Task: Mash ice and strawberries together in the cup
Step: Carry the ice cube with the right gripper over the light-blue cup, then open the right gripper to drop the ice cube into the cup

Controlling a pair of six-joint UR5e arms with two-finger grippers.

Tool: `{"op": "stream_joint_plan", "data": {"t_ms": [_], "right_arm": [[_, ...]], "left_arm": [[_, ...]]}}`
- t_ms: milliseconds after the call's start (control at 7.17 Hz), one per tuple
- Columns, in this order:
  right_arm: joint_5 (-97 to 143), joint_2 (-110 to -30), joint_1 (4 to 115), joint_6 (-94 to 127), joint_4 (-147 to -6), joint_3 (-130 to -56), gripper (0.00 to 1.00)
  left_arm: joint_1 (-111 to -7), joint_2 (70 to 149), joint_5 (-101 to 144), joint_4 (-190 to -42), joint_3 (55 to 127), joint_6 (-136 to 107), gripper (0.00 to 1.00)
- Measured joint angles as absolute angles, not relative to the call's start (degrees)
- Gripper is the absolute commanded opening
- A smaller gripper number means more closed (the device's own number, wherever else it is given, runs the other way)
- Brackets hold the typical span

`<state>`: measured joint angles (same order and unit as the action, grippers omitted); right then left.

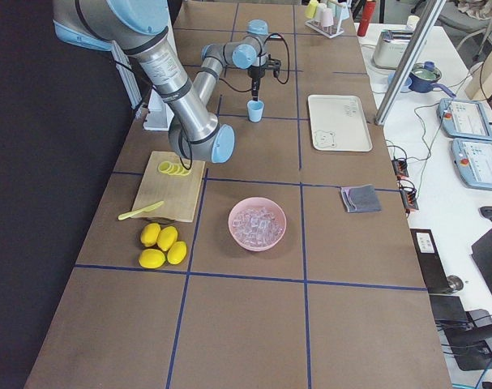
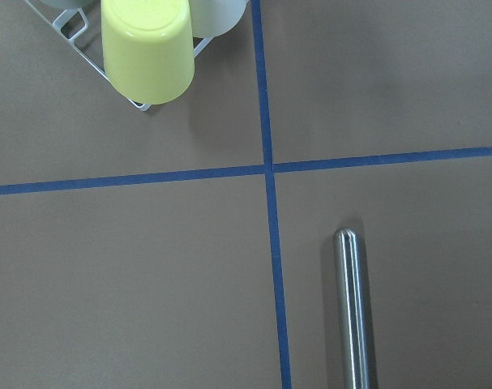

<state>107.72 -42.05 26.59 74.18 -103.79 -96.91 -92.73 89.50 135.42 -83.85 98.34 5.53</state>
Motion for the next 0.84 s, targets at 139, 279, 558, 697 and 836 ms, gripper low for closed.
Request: {"op": "stream_joint_plan", "data": {"t_ms": [139, 279, 558, 697, 836], "right_arm": [[107.5, -41.6, 26.3, 74.2, -103.8, -96.0, 0.05], [107.4, -41.4, 26.2, 74.2, -103.8, -95.6, 0.28], [107.4, -41.4, 26.2, 74.2, -103.8, -95.5, 0.7], [107.4, -41.4, 26.1, 74.2, -103.8, -95.5, 0.77], [107.4, -41.4, 26.2, 74.2, -103.8, -95.5, 0.8]], "left_arm": [[-92.7, 89.6, 135.4, -83.8, 98.3, 5.5, 1.0], [-92.7, 89.6, 135.4, -83.8, 98.3, 5.5, 1.0], [-92.7, 89.8, 135.4, -83.8, 98.3, 5.5, 1.0], [-92.7, 89.9, 135.4, -83.8, 98.3, 5.5, 1.0], [-92.7, 90.0, 135.4, -83.8, 98.3, 5.5, 1.0]]}}
